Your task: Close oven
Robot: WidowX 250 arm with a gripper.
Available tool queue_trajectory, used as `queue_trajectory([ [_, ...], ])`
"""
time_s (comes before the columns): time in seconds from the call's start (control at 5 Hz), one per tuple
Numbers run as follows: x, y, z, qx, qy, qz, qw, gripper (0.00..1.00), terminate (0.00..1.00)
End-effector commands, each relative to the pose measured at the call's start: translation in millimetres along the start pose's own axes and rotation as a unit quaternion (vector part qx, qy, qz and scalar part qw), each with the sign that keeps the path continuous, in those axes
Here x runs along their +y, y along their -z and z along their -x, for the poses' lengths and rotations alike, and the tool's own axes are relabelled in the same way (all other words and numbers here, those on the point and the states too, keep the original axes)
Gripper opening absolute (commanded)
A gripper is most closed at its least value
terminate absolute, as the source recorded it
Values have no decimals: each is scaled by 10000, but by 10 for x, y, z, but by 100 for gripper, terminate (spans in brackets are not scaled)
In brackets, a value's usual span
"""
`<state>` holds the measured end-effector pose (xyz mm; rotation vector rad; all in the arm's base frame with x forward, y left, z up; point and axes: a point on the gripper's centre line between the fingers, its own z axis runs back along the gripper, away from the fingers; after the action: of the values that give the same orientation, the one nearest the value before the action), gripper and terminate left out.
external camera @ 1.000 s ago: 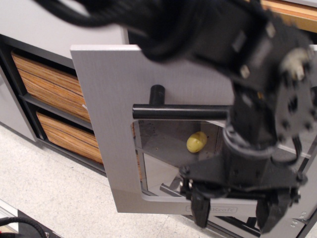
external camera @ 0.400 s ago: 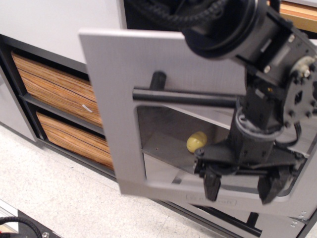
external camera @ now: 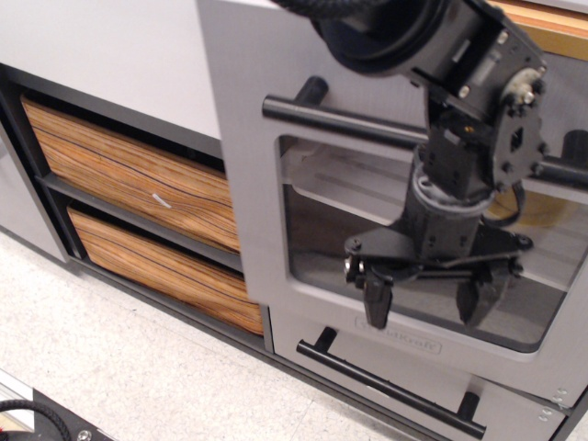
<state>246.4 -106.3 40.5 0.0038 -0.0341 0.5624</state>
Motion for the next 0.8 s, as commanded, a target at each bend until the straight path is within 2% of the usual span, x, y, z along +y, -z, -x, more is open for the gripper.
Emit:
queue_trajectory([
  [0.0,-7,-203,-367,-213,-326,277,9989,100,0],
  [0.6,-12,-240,-407,-247,-340,290,9987,100,0],
])
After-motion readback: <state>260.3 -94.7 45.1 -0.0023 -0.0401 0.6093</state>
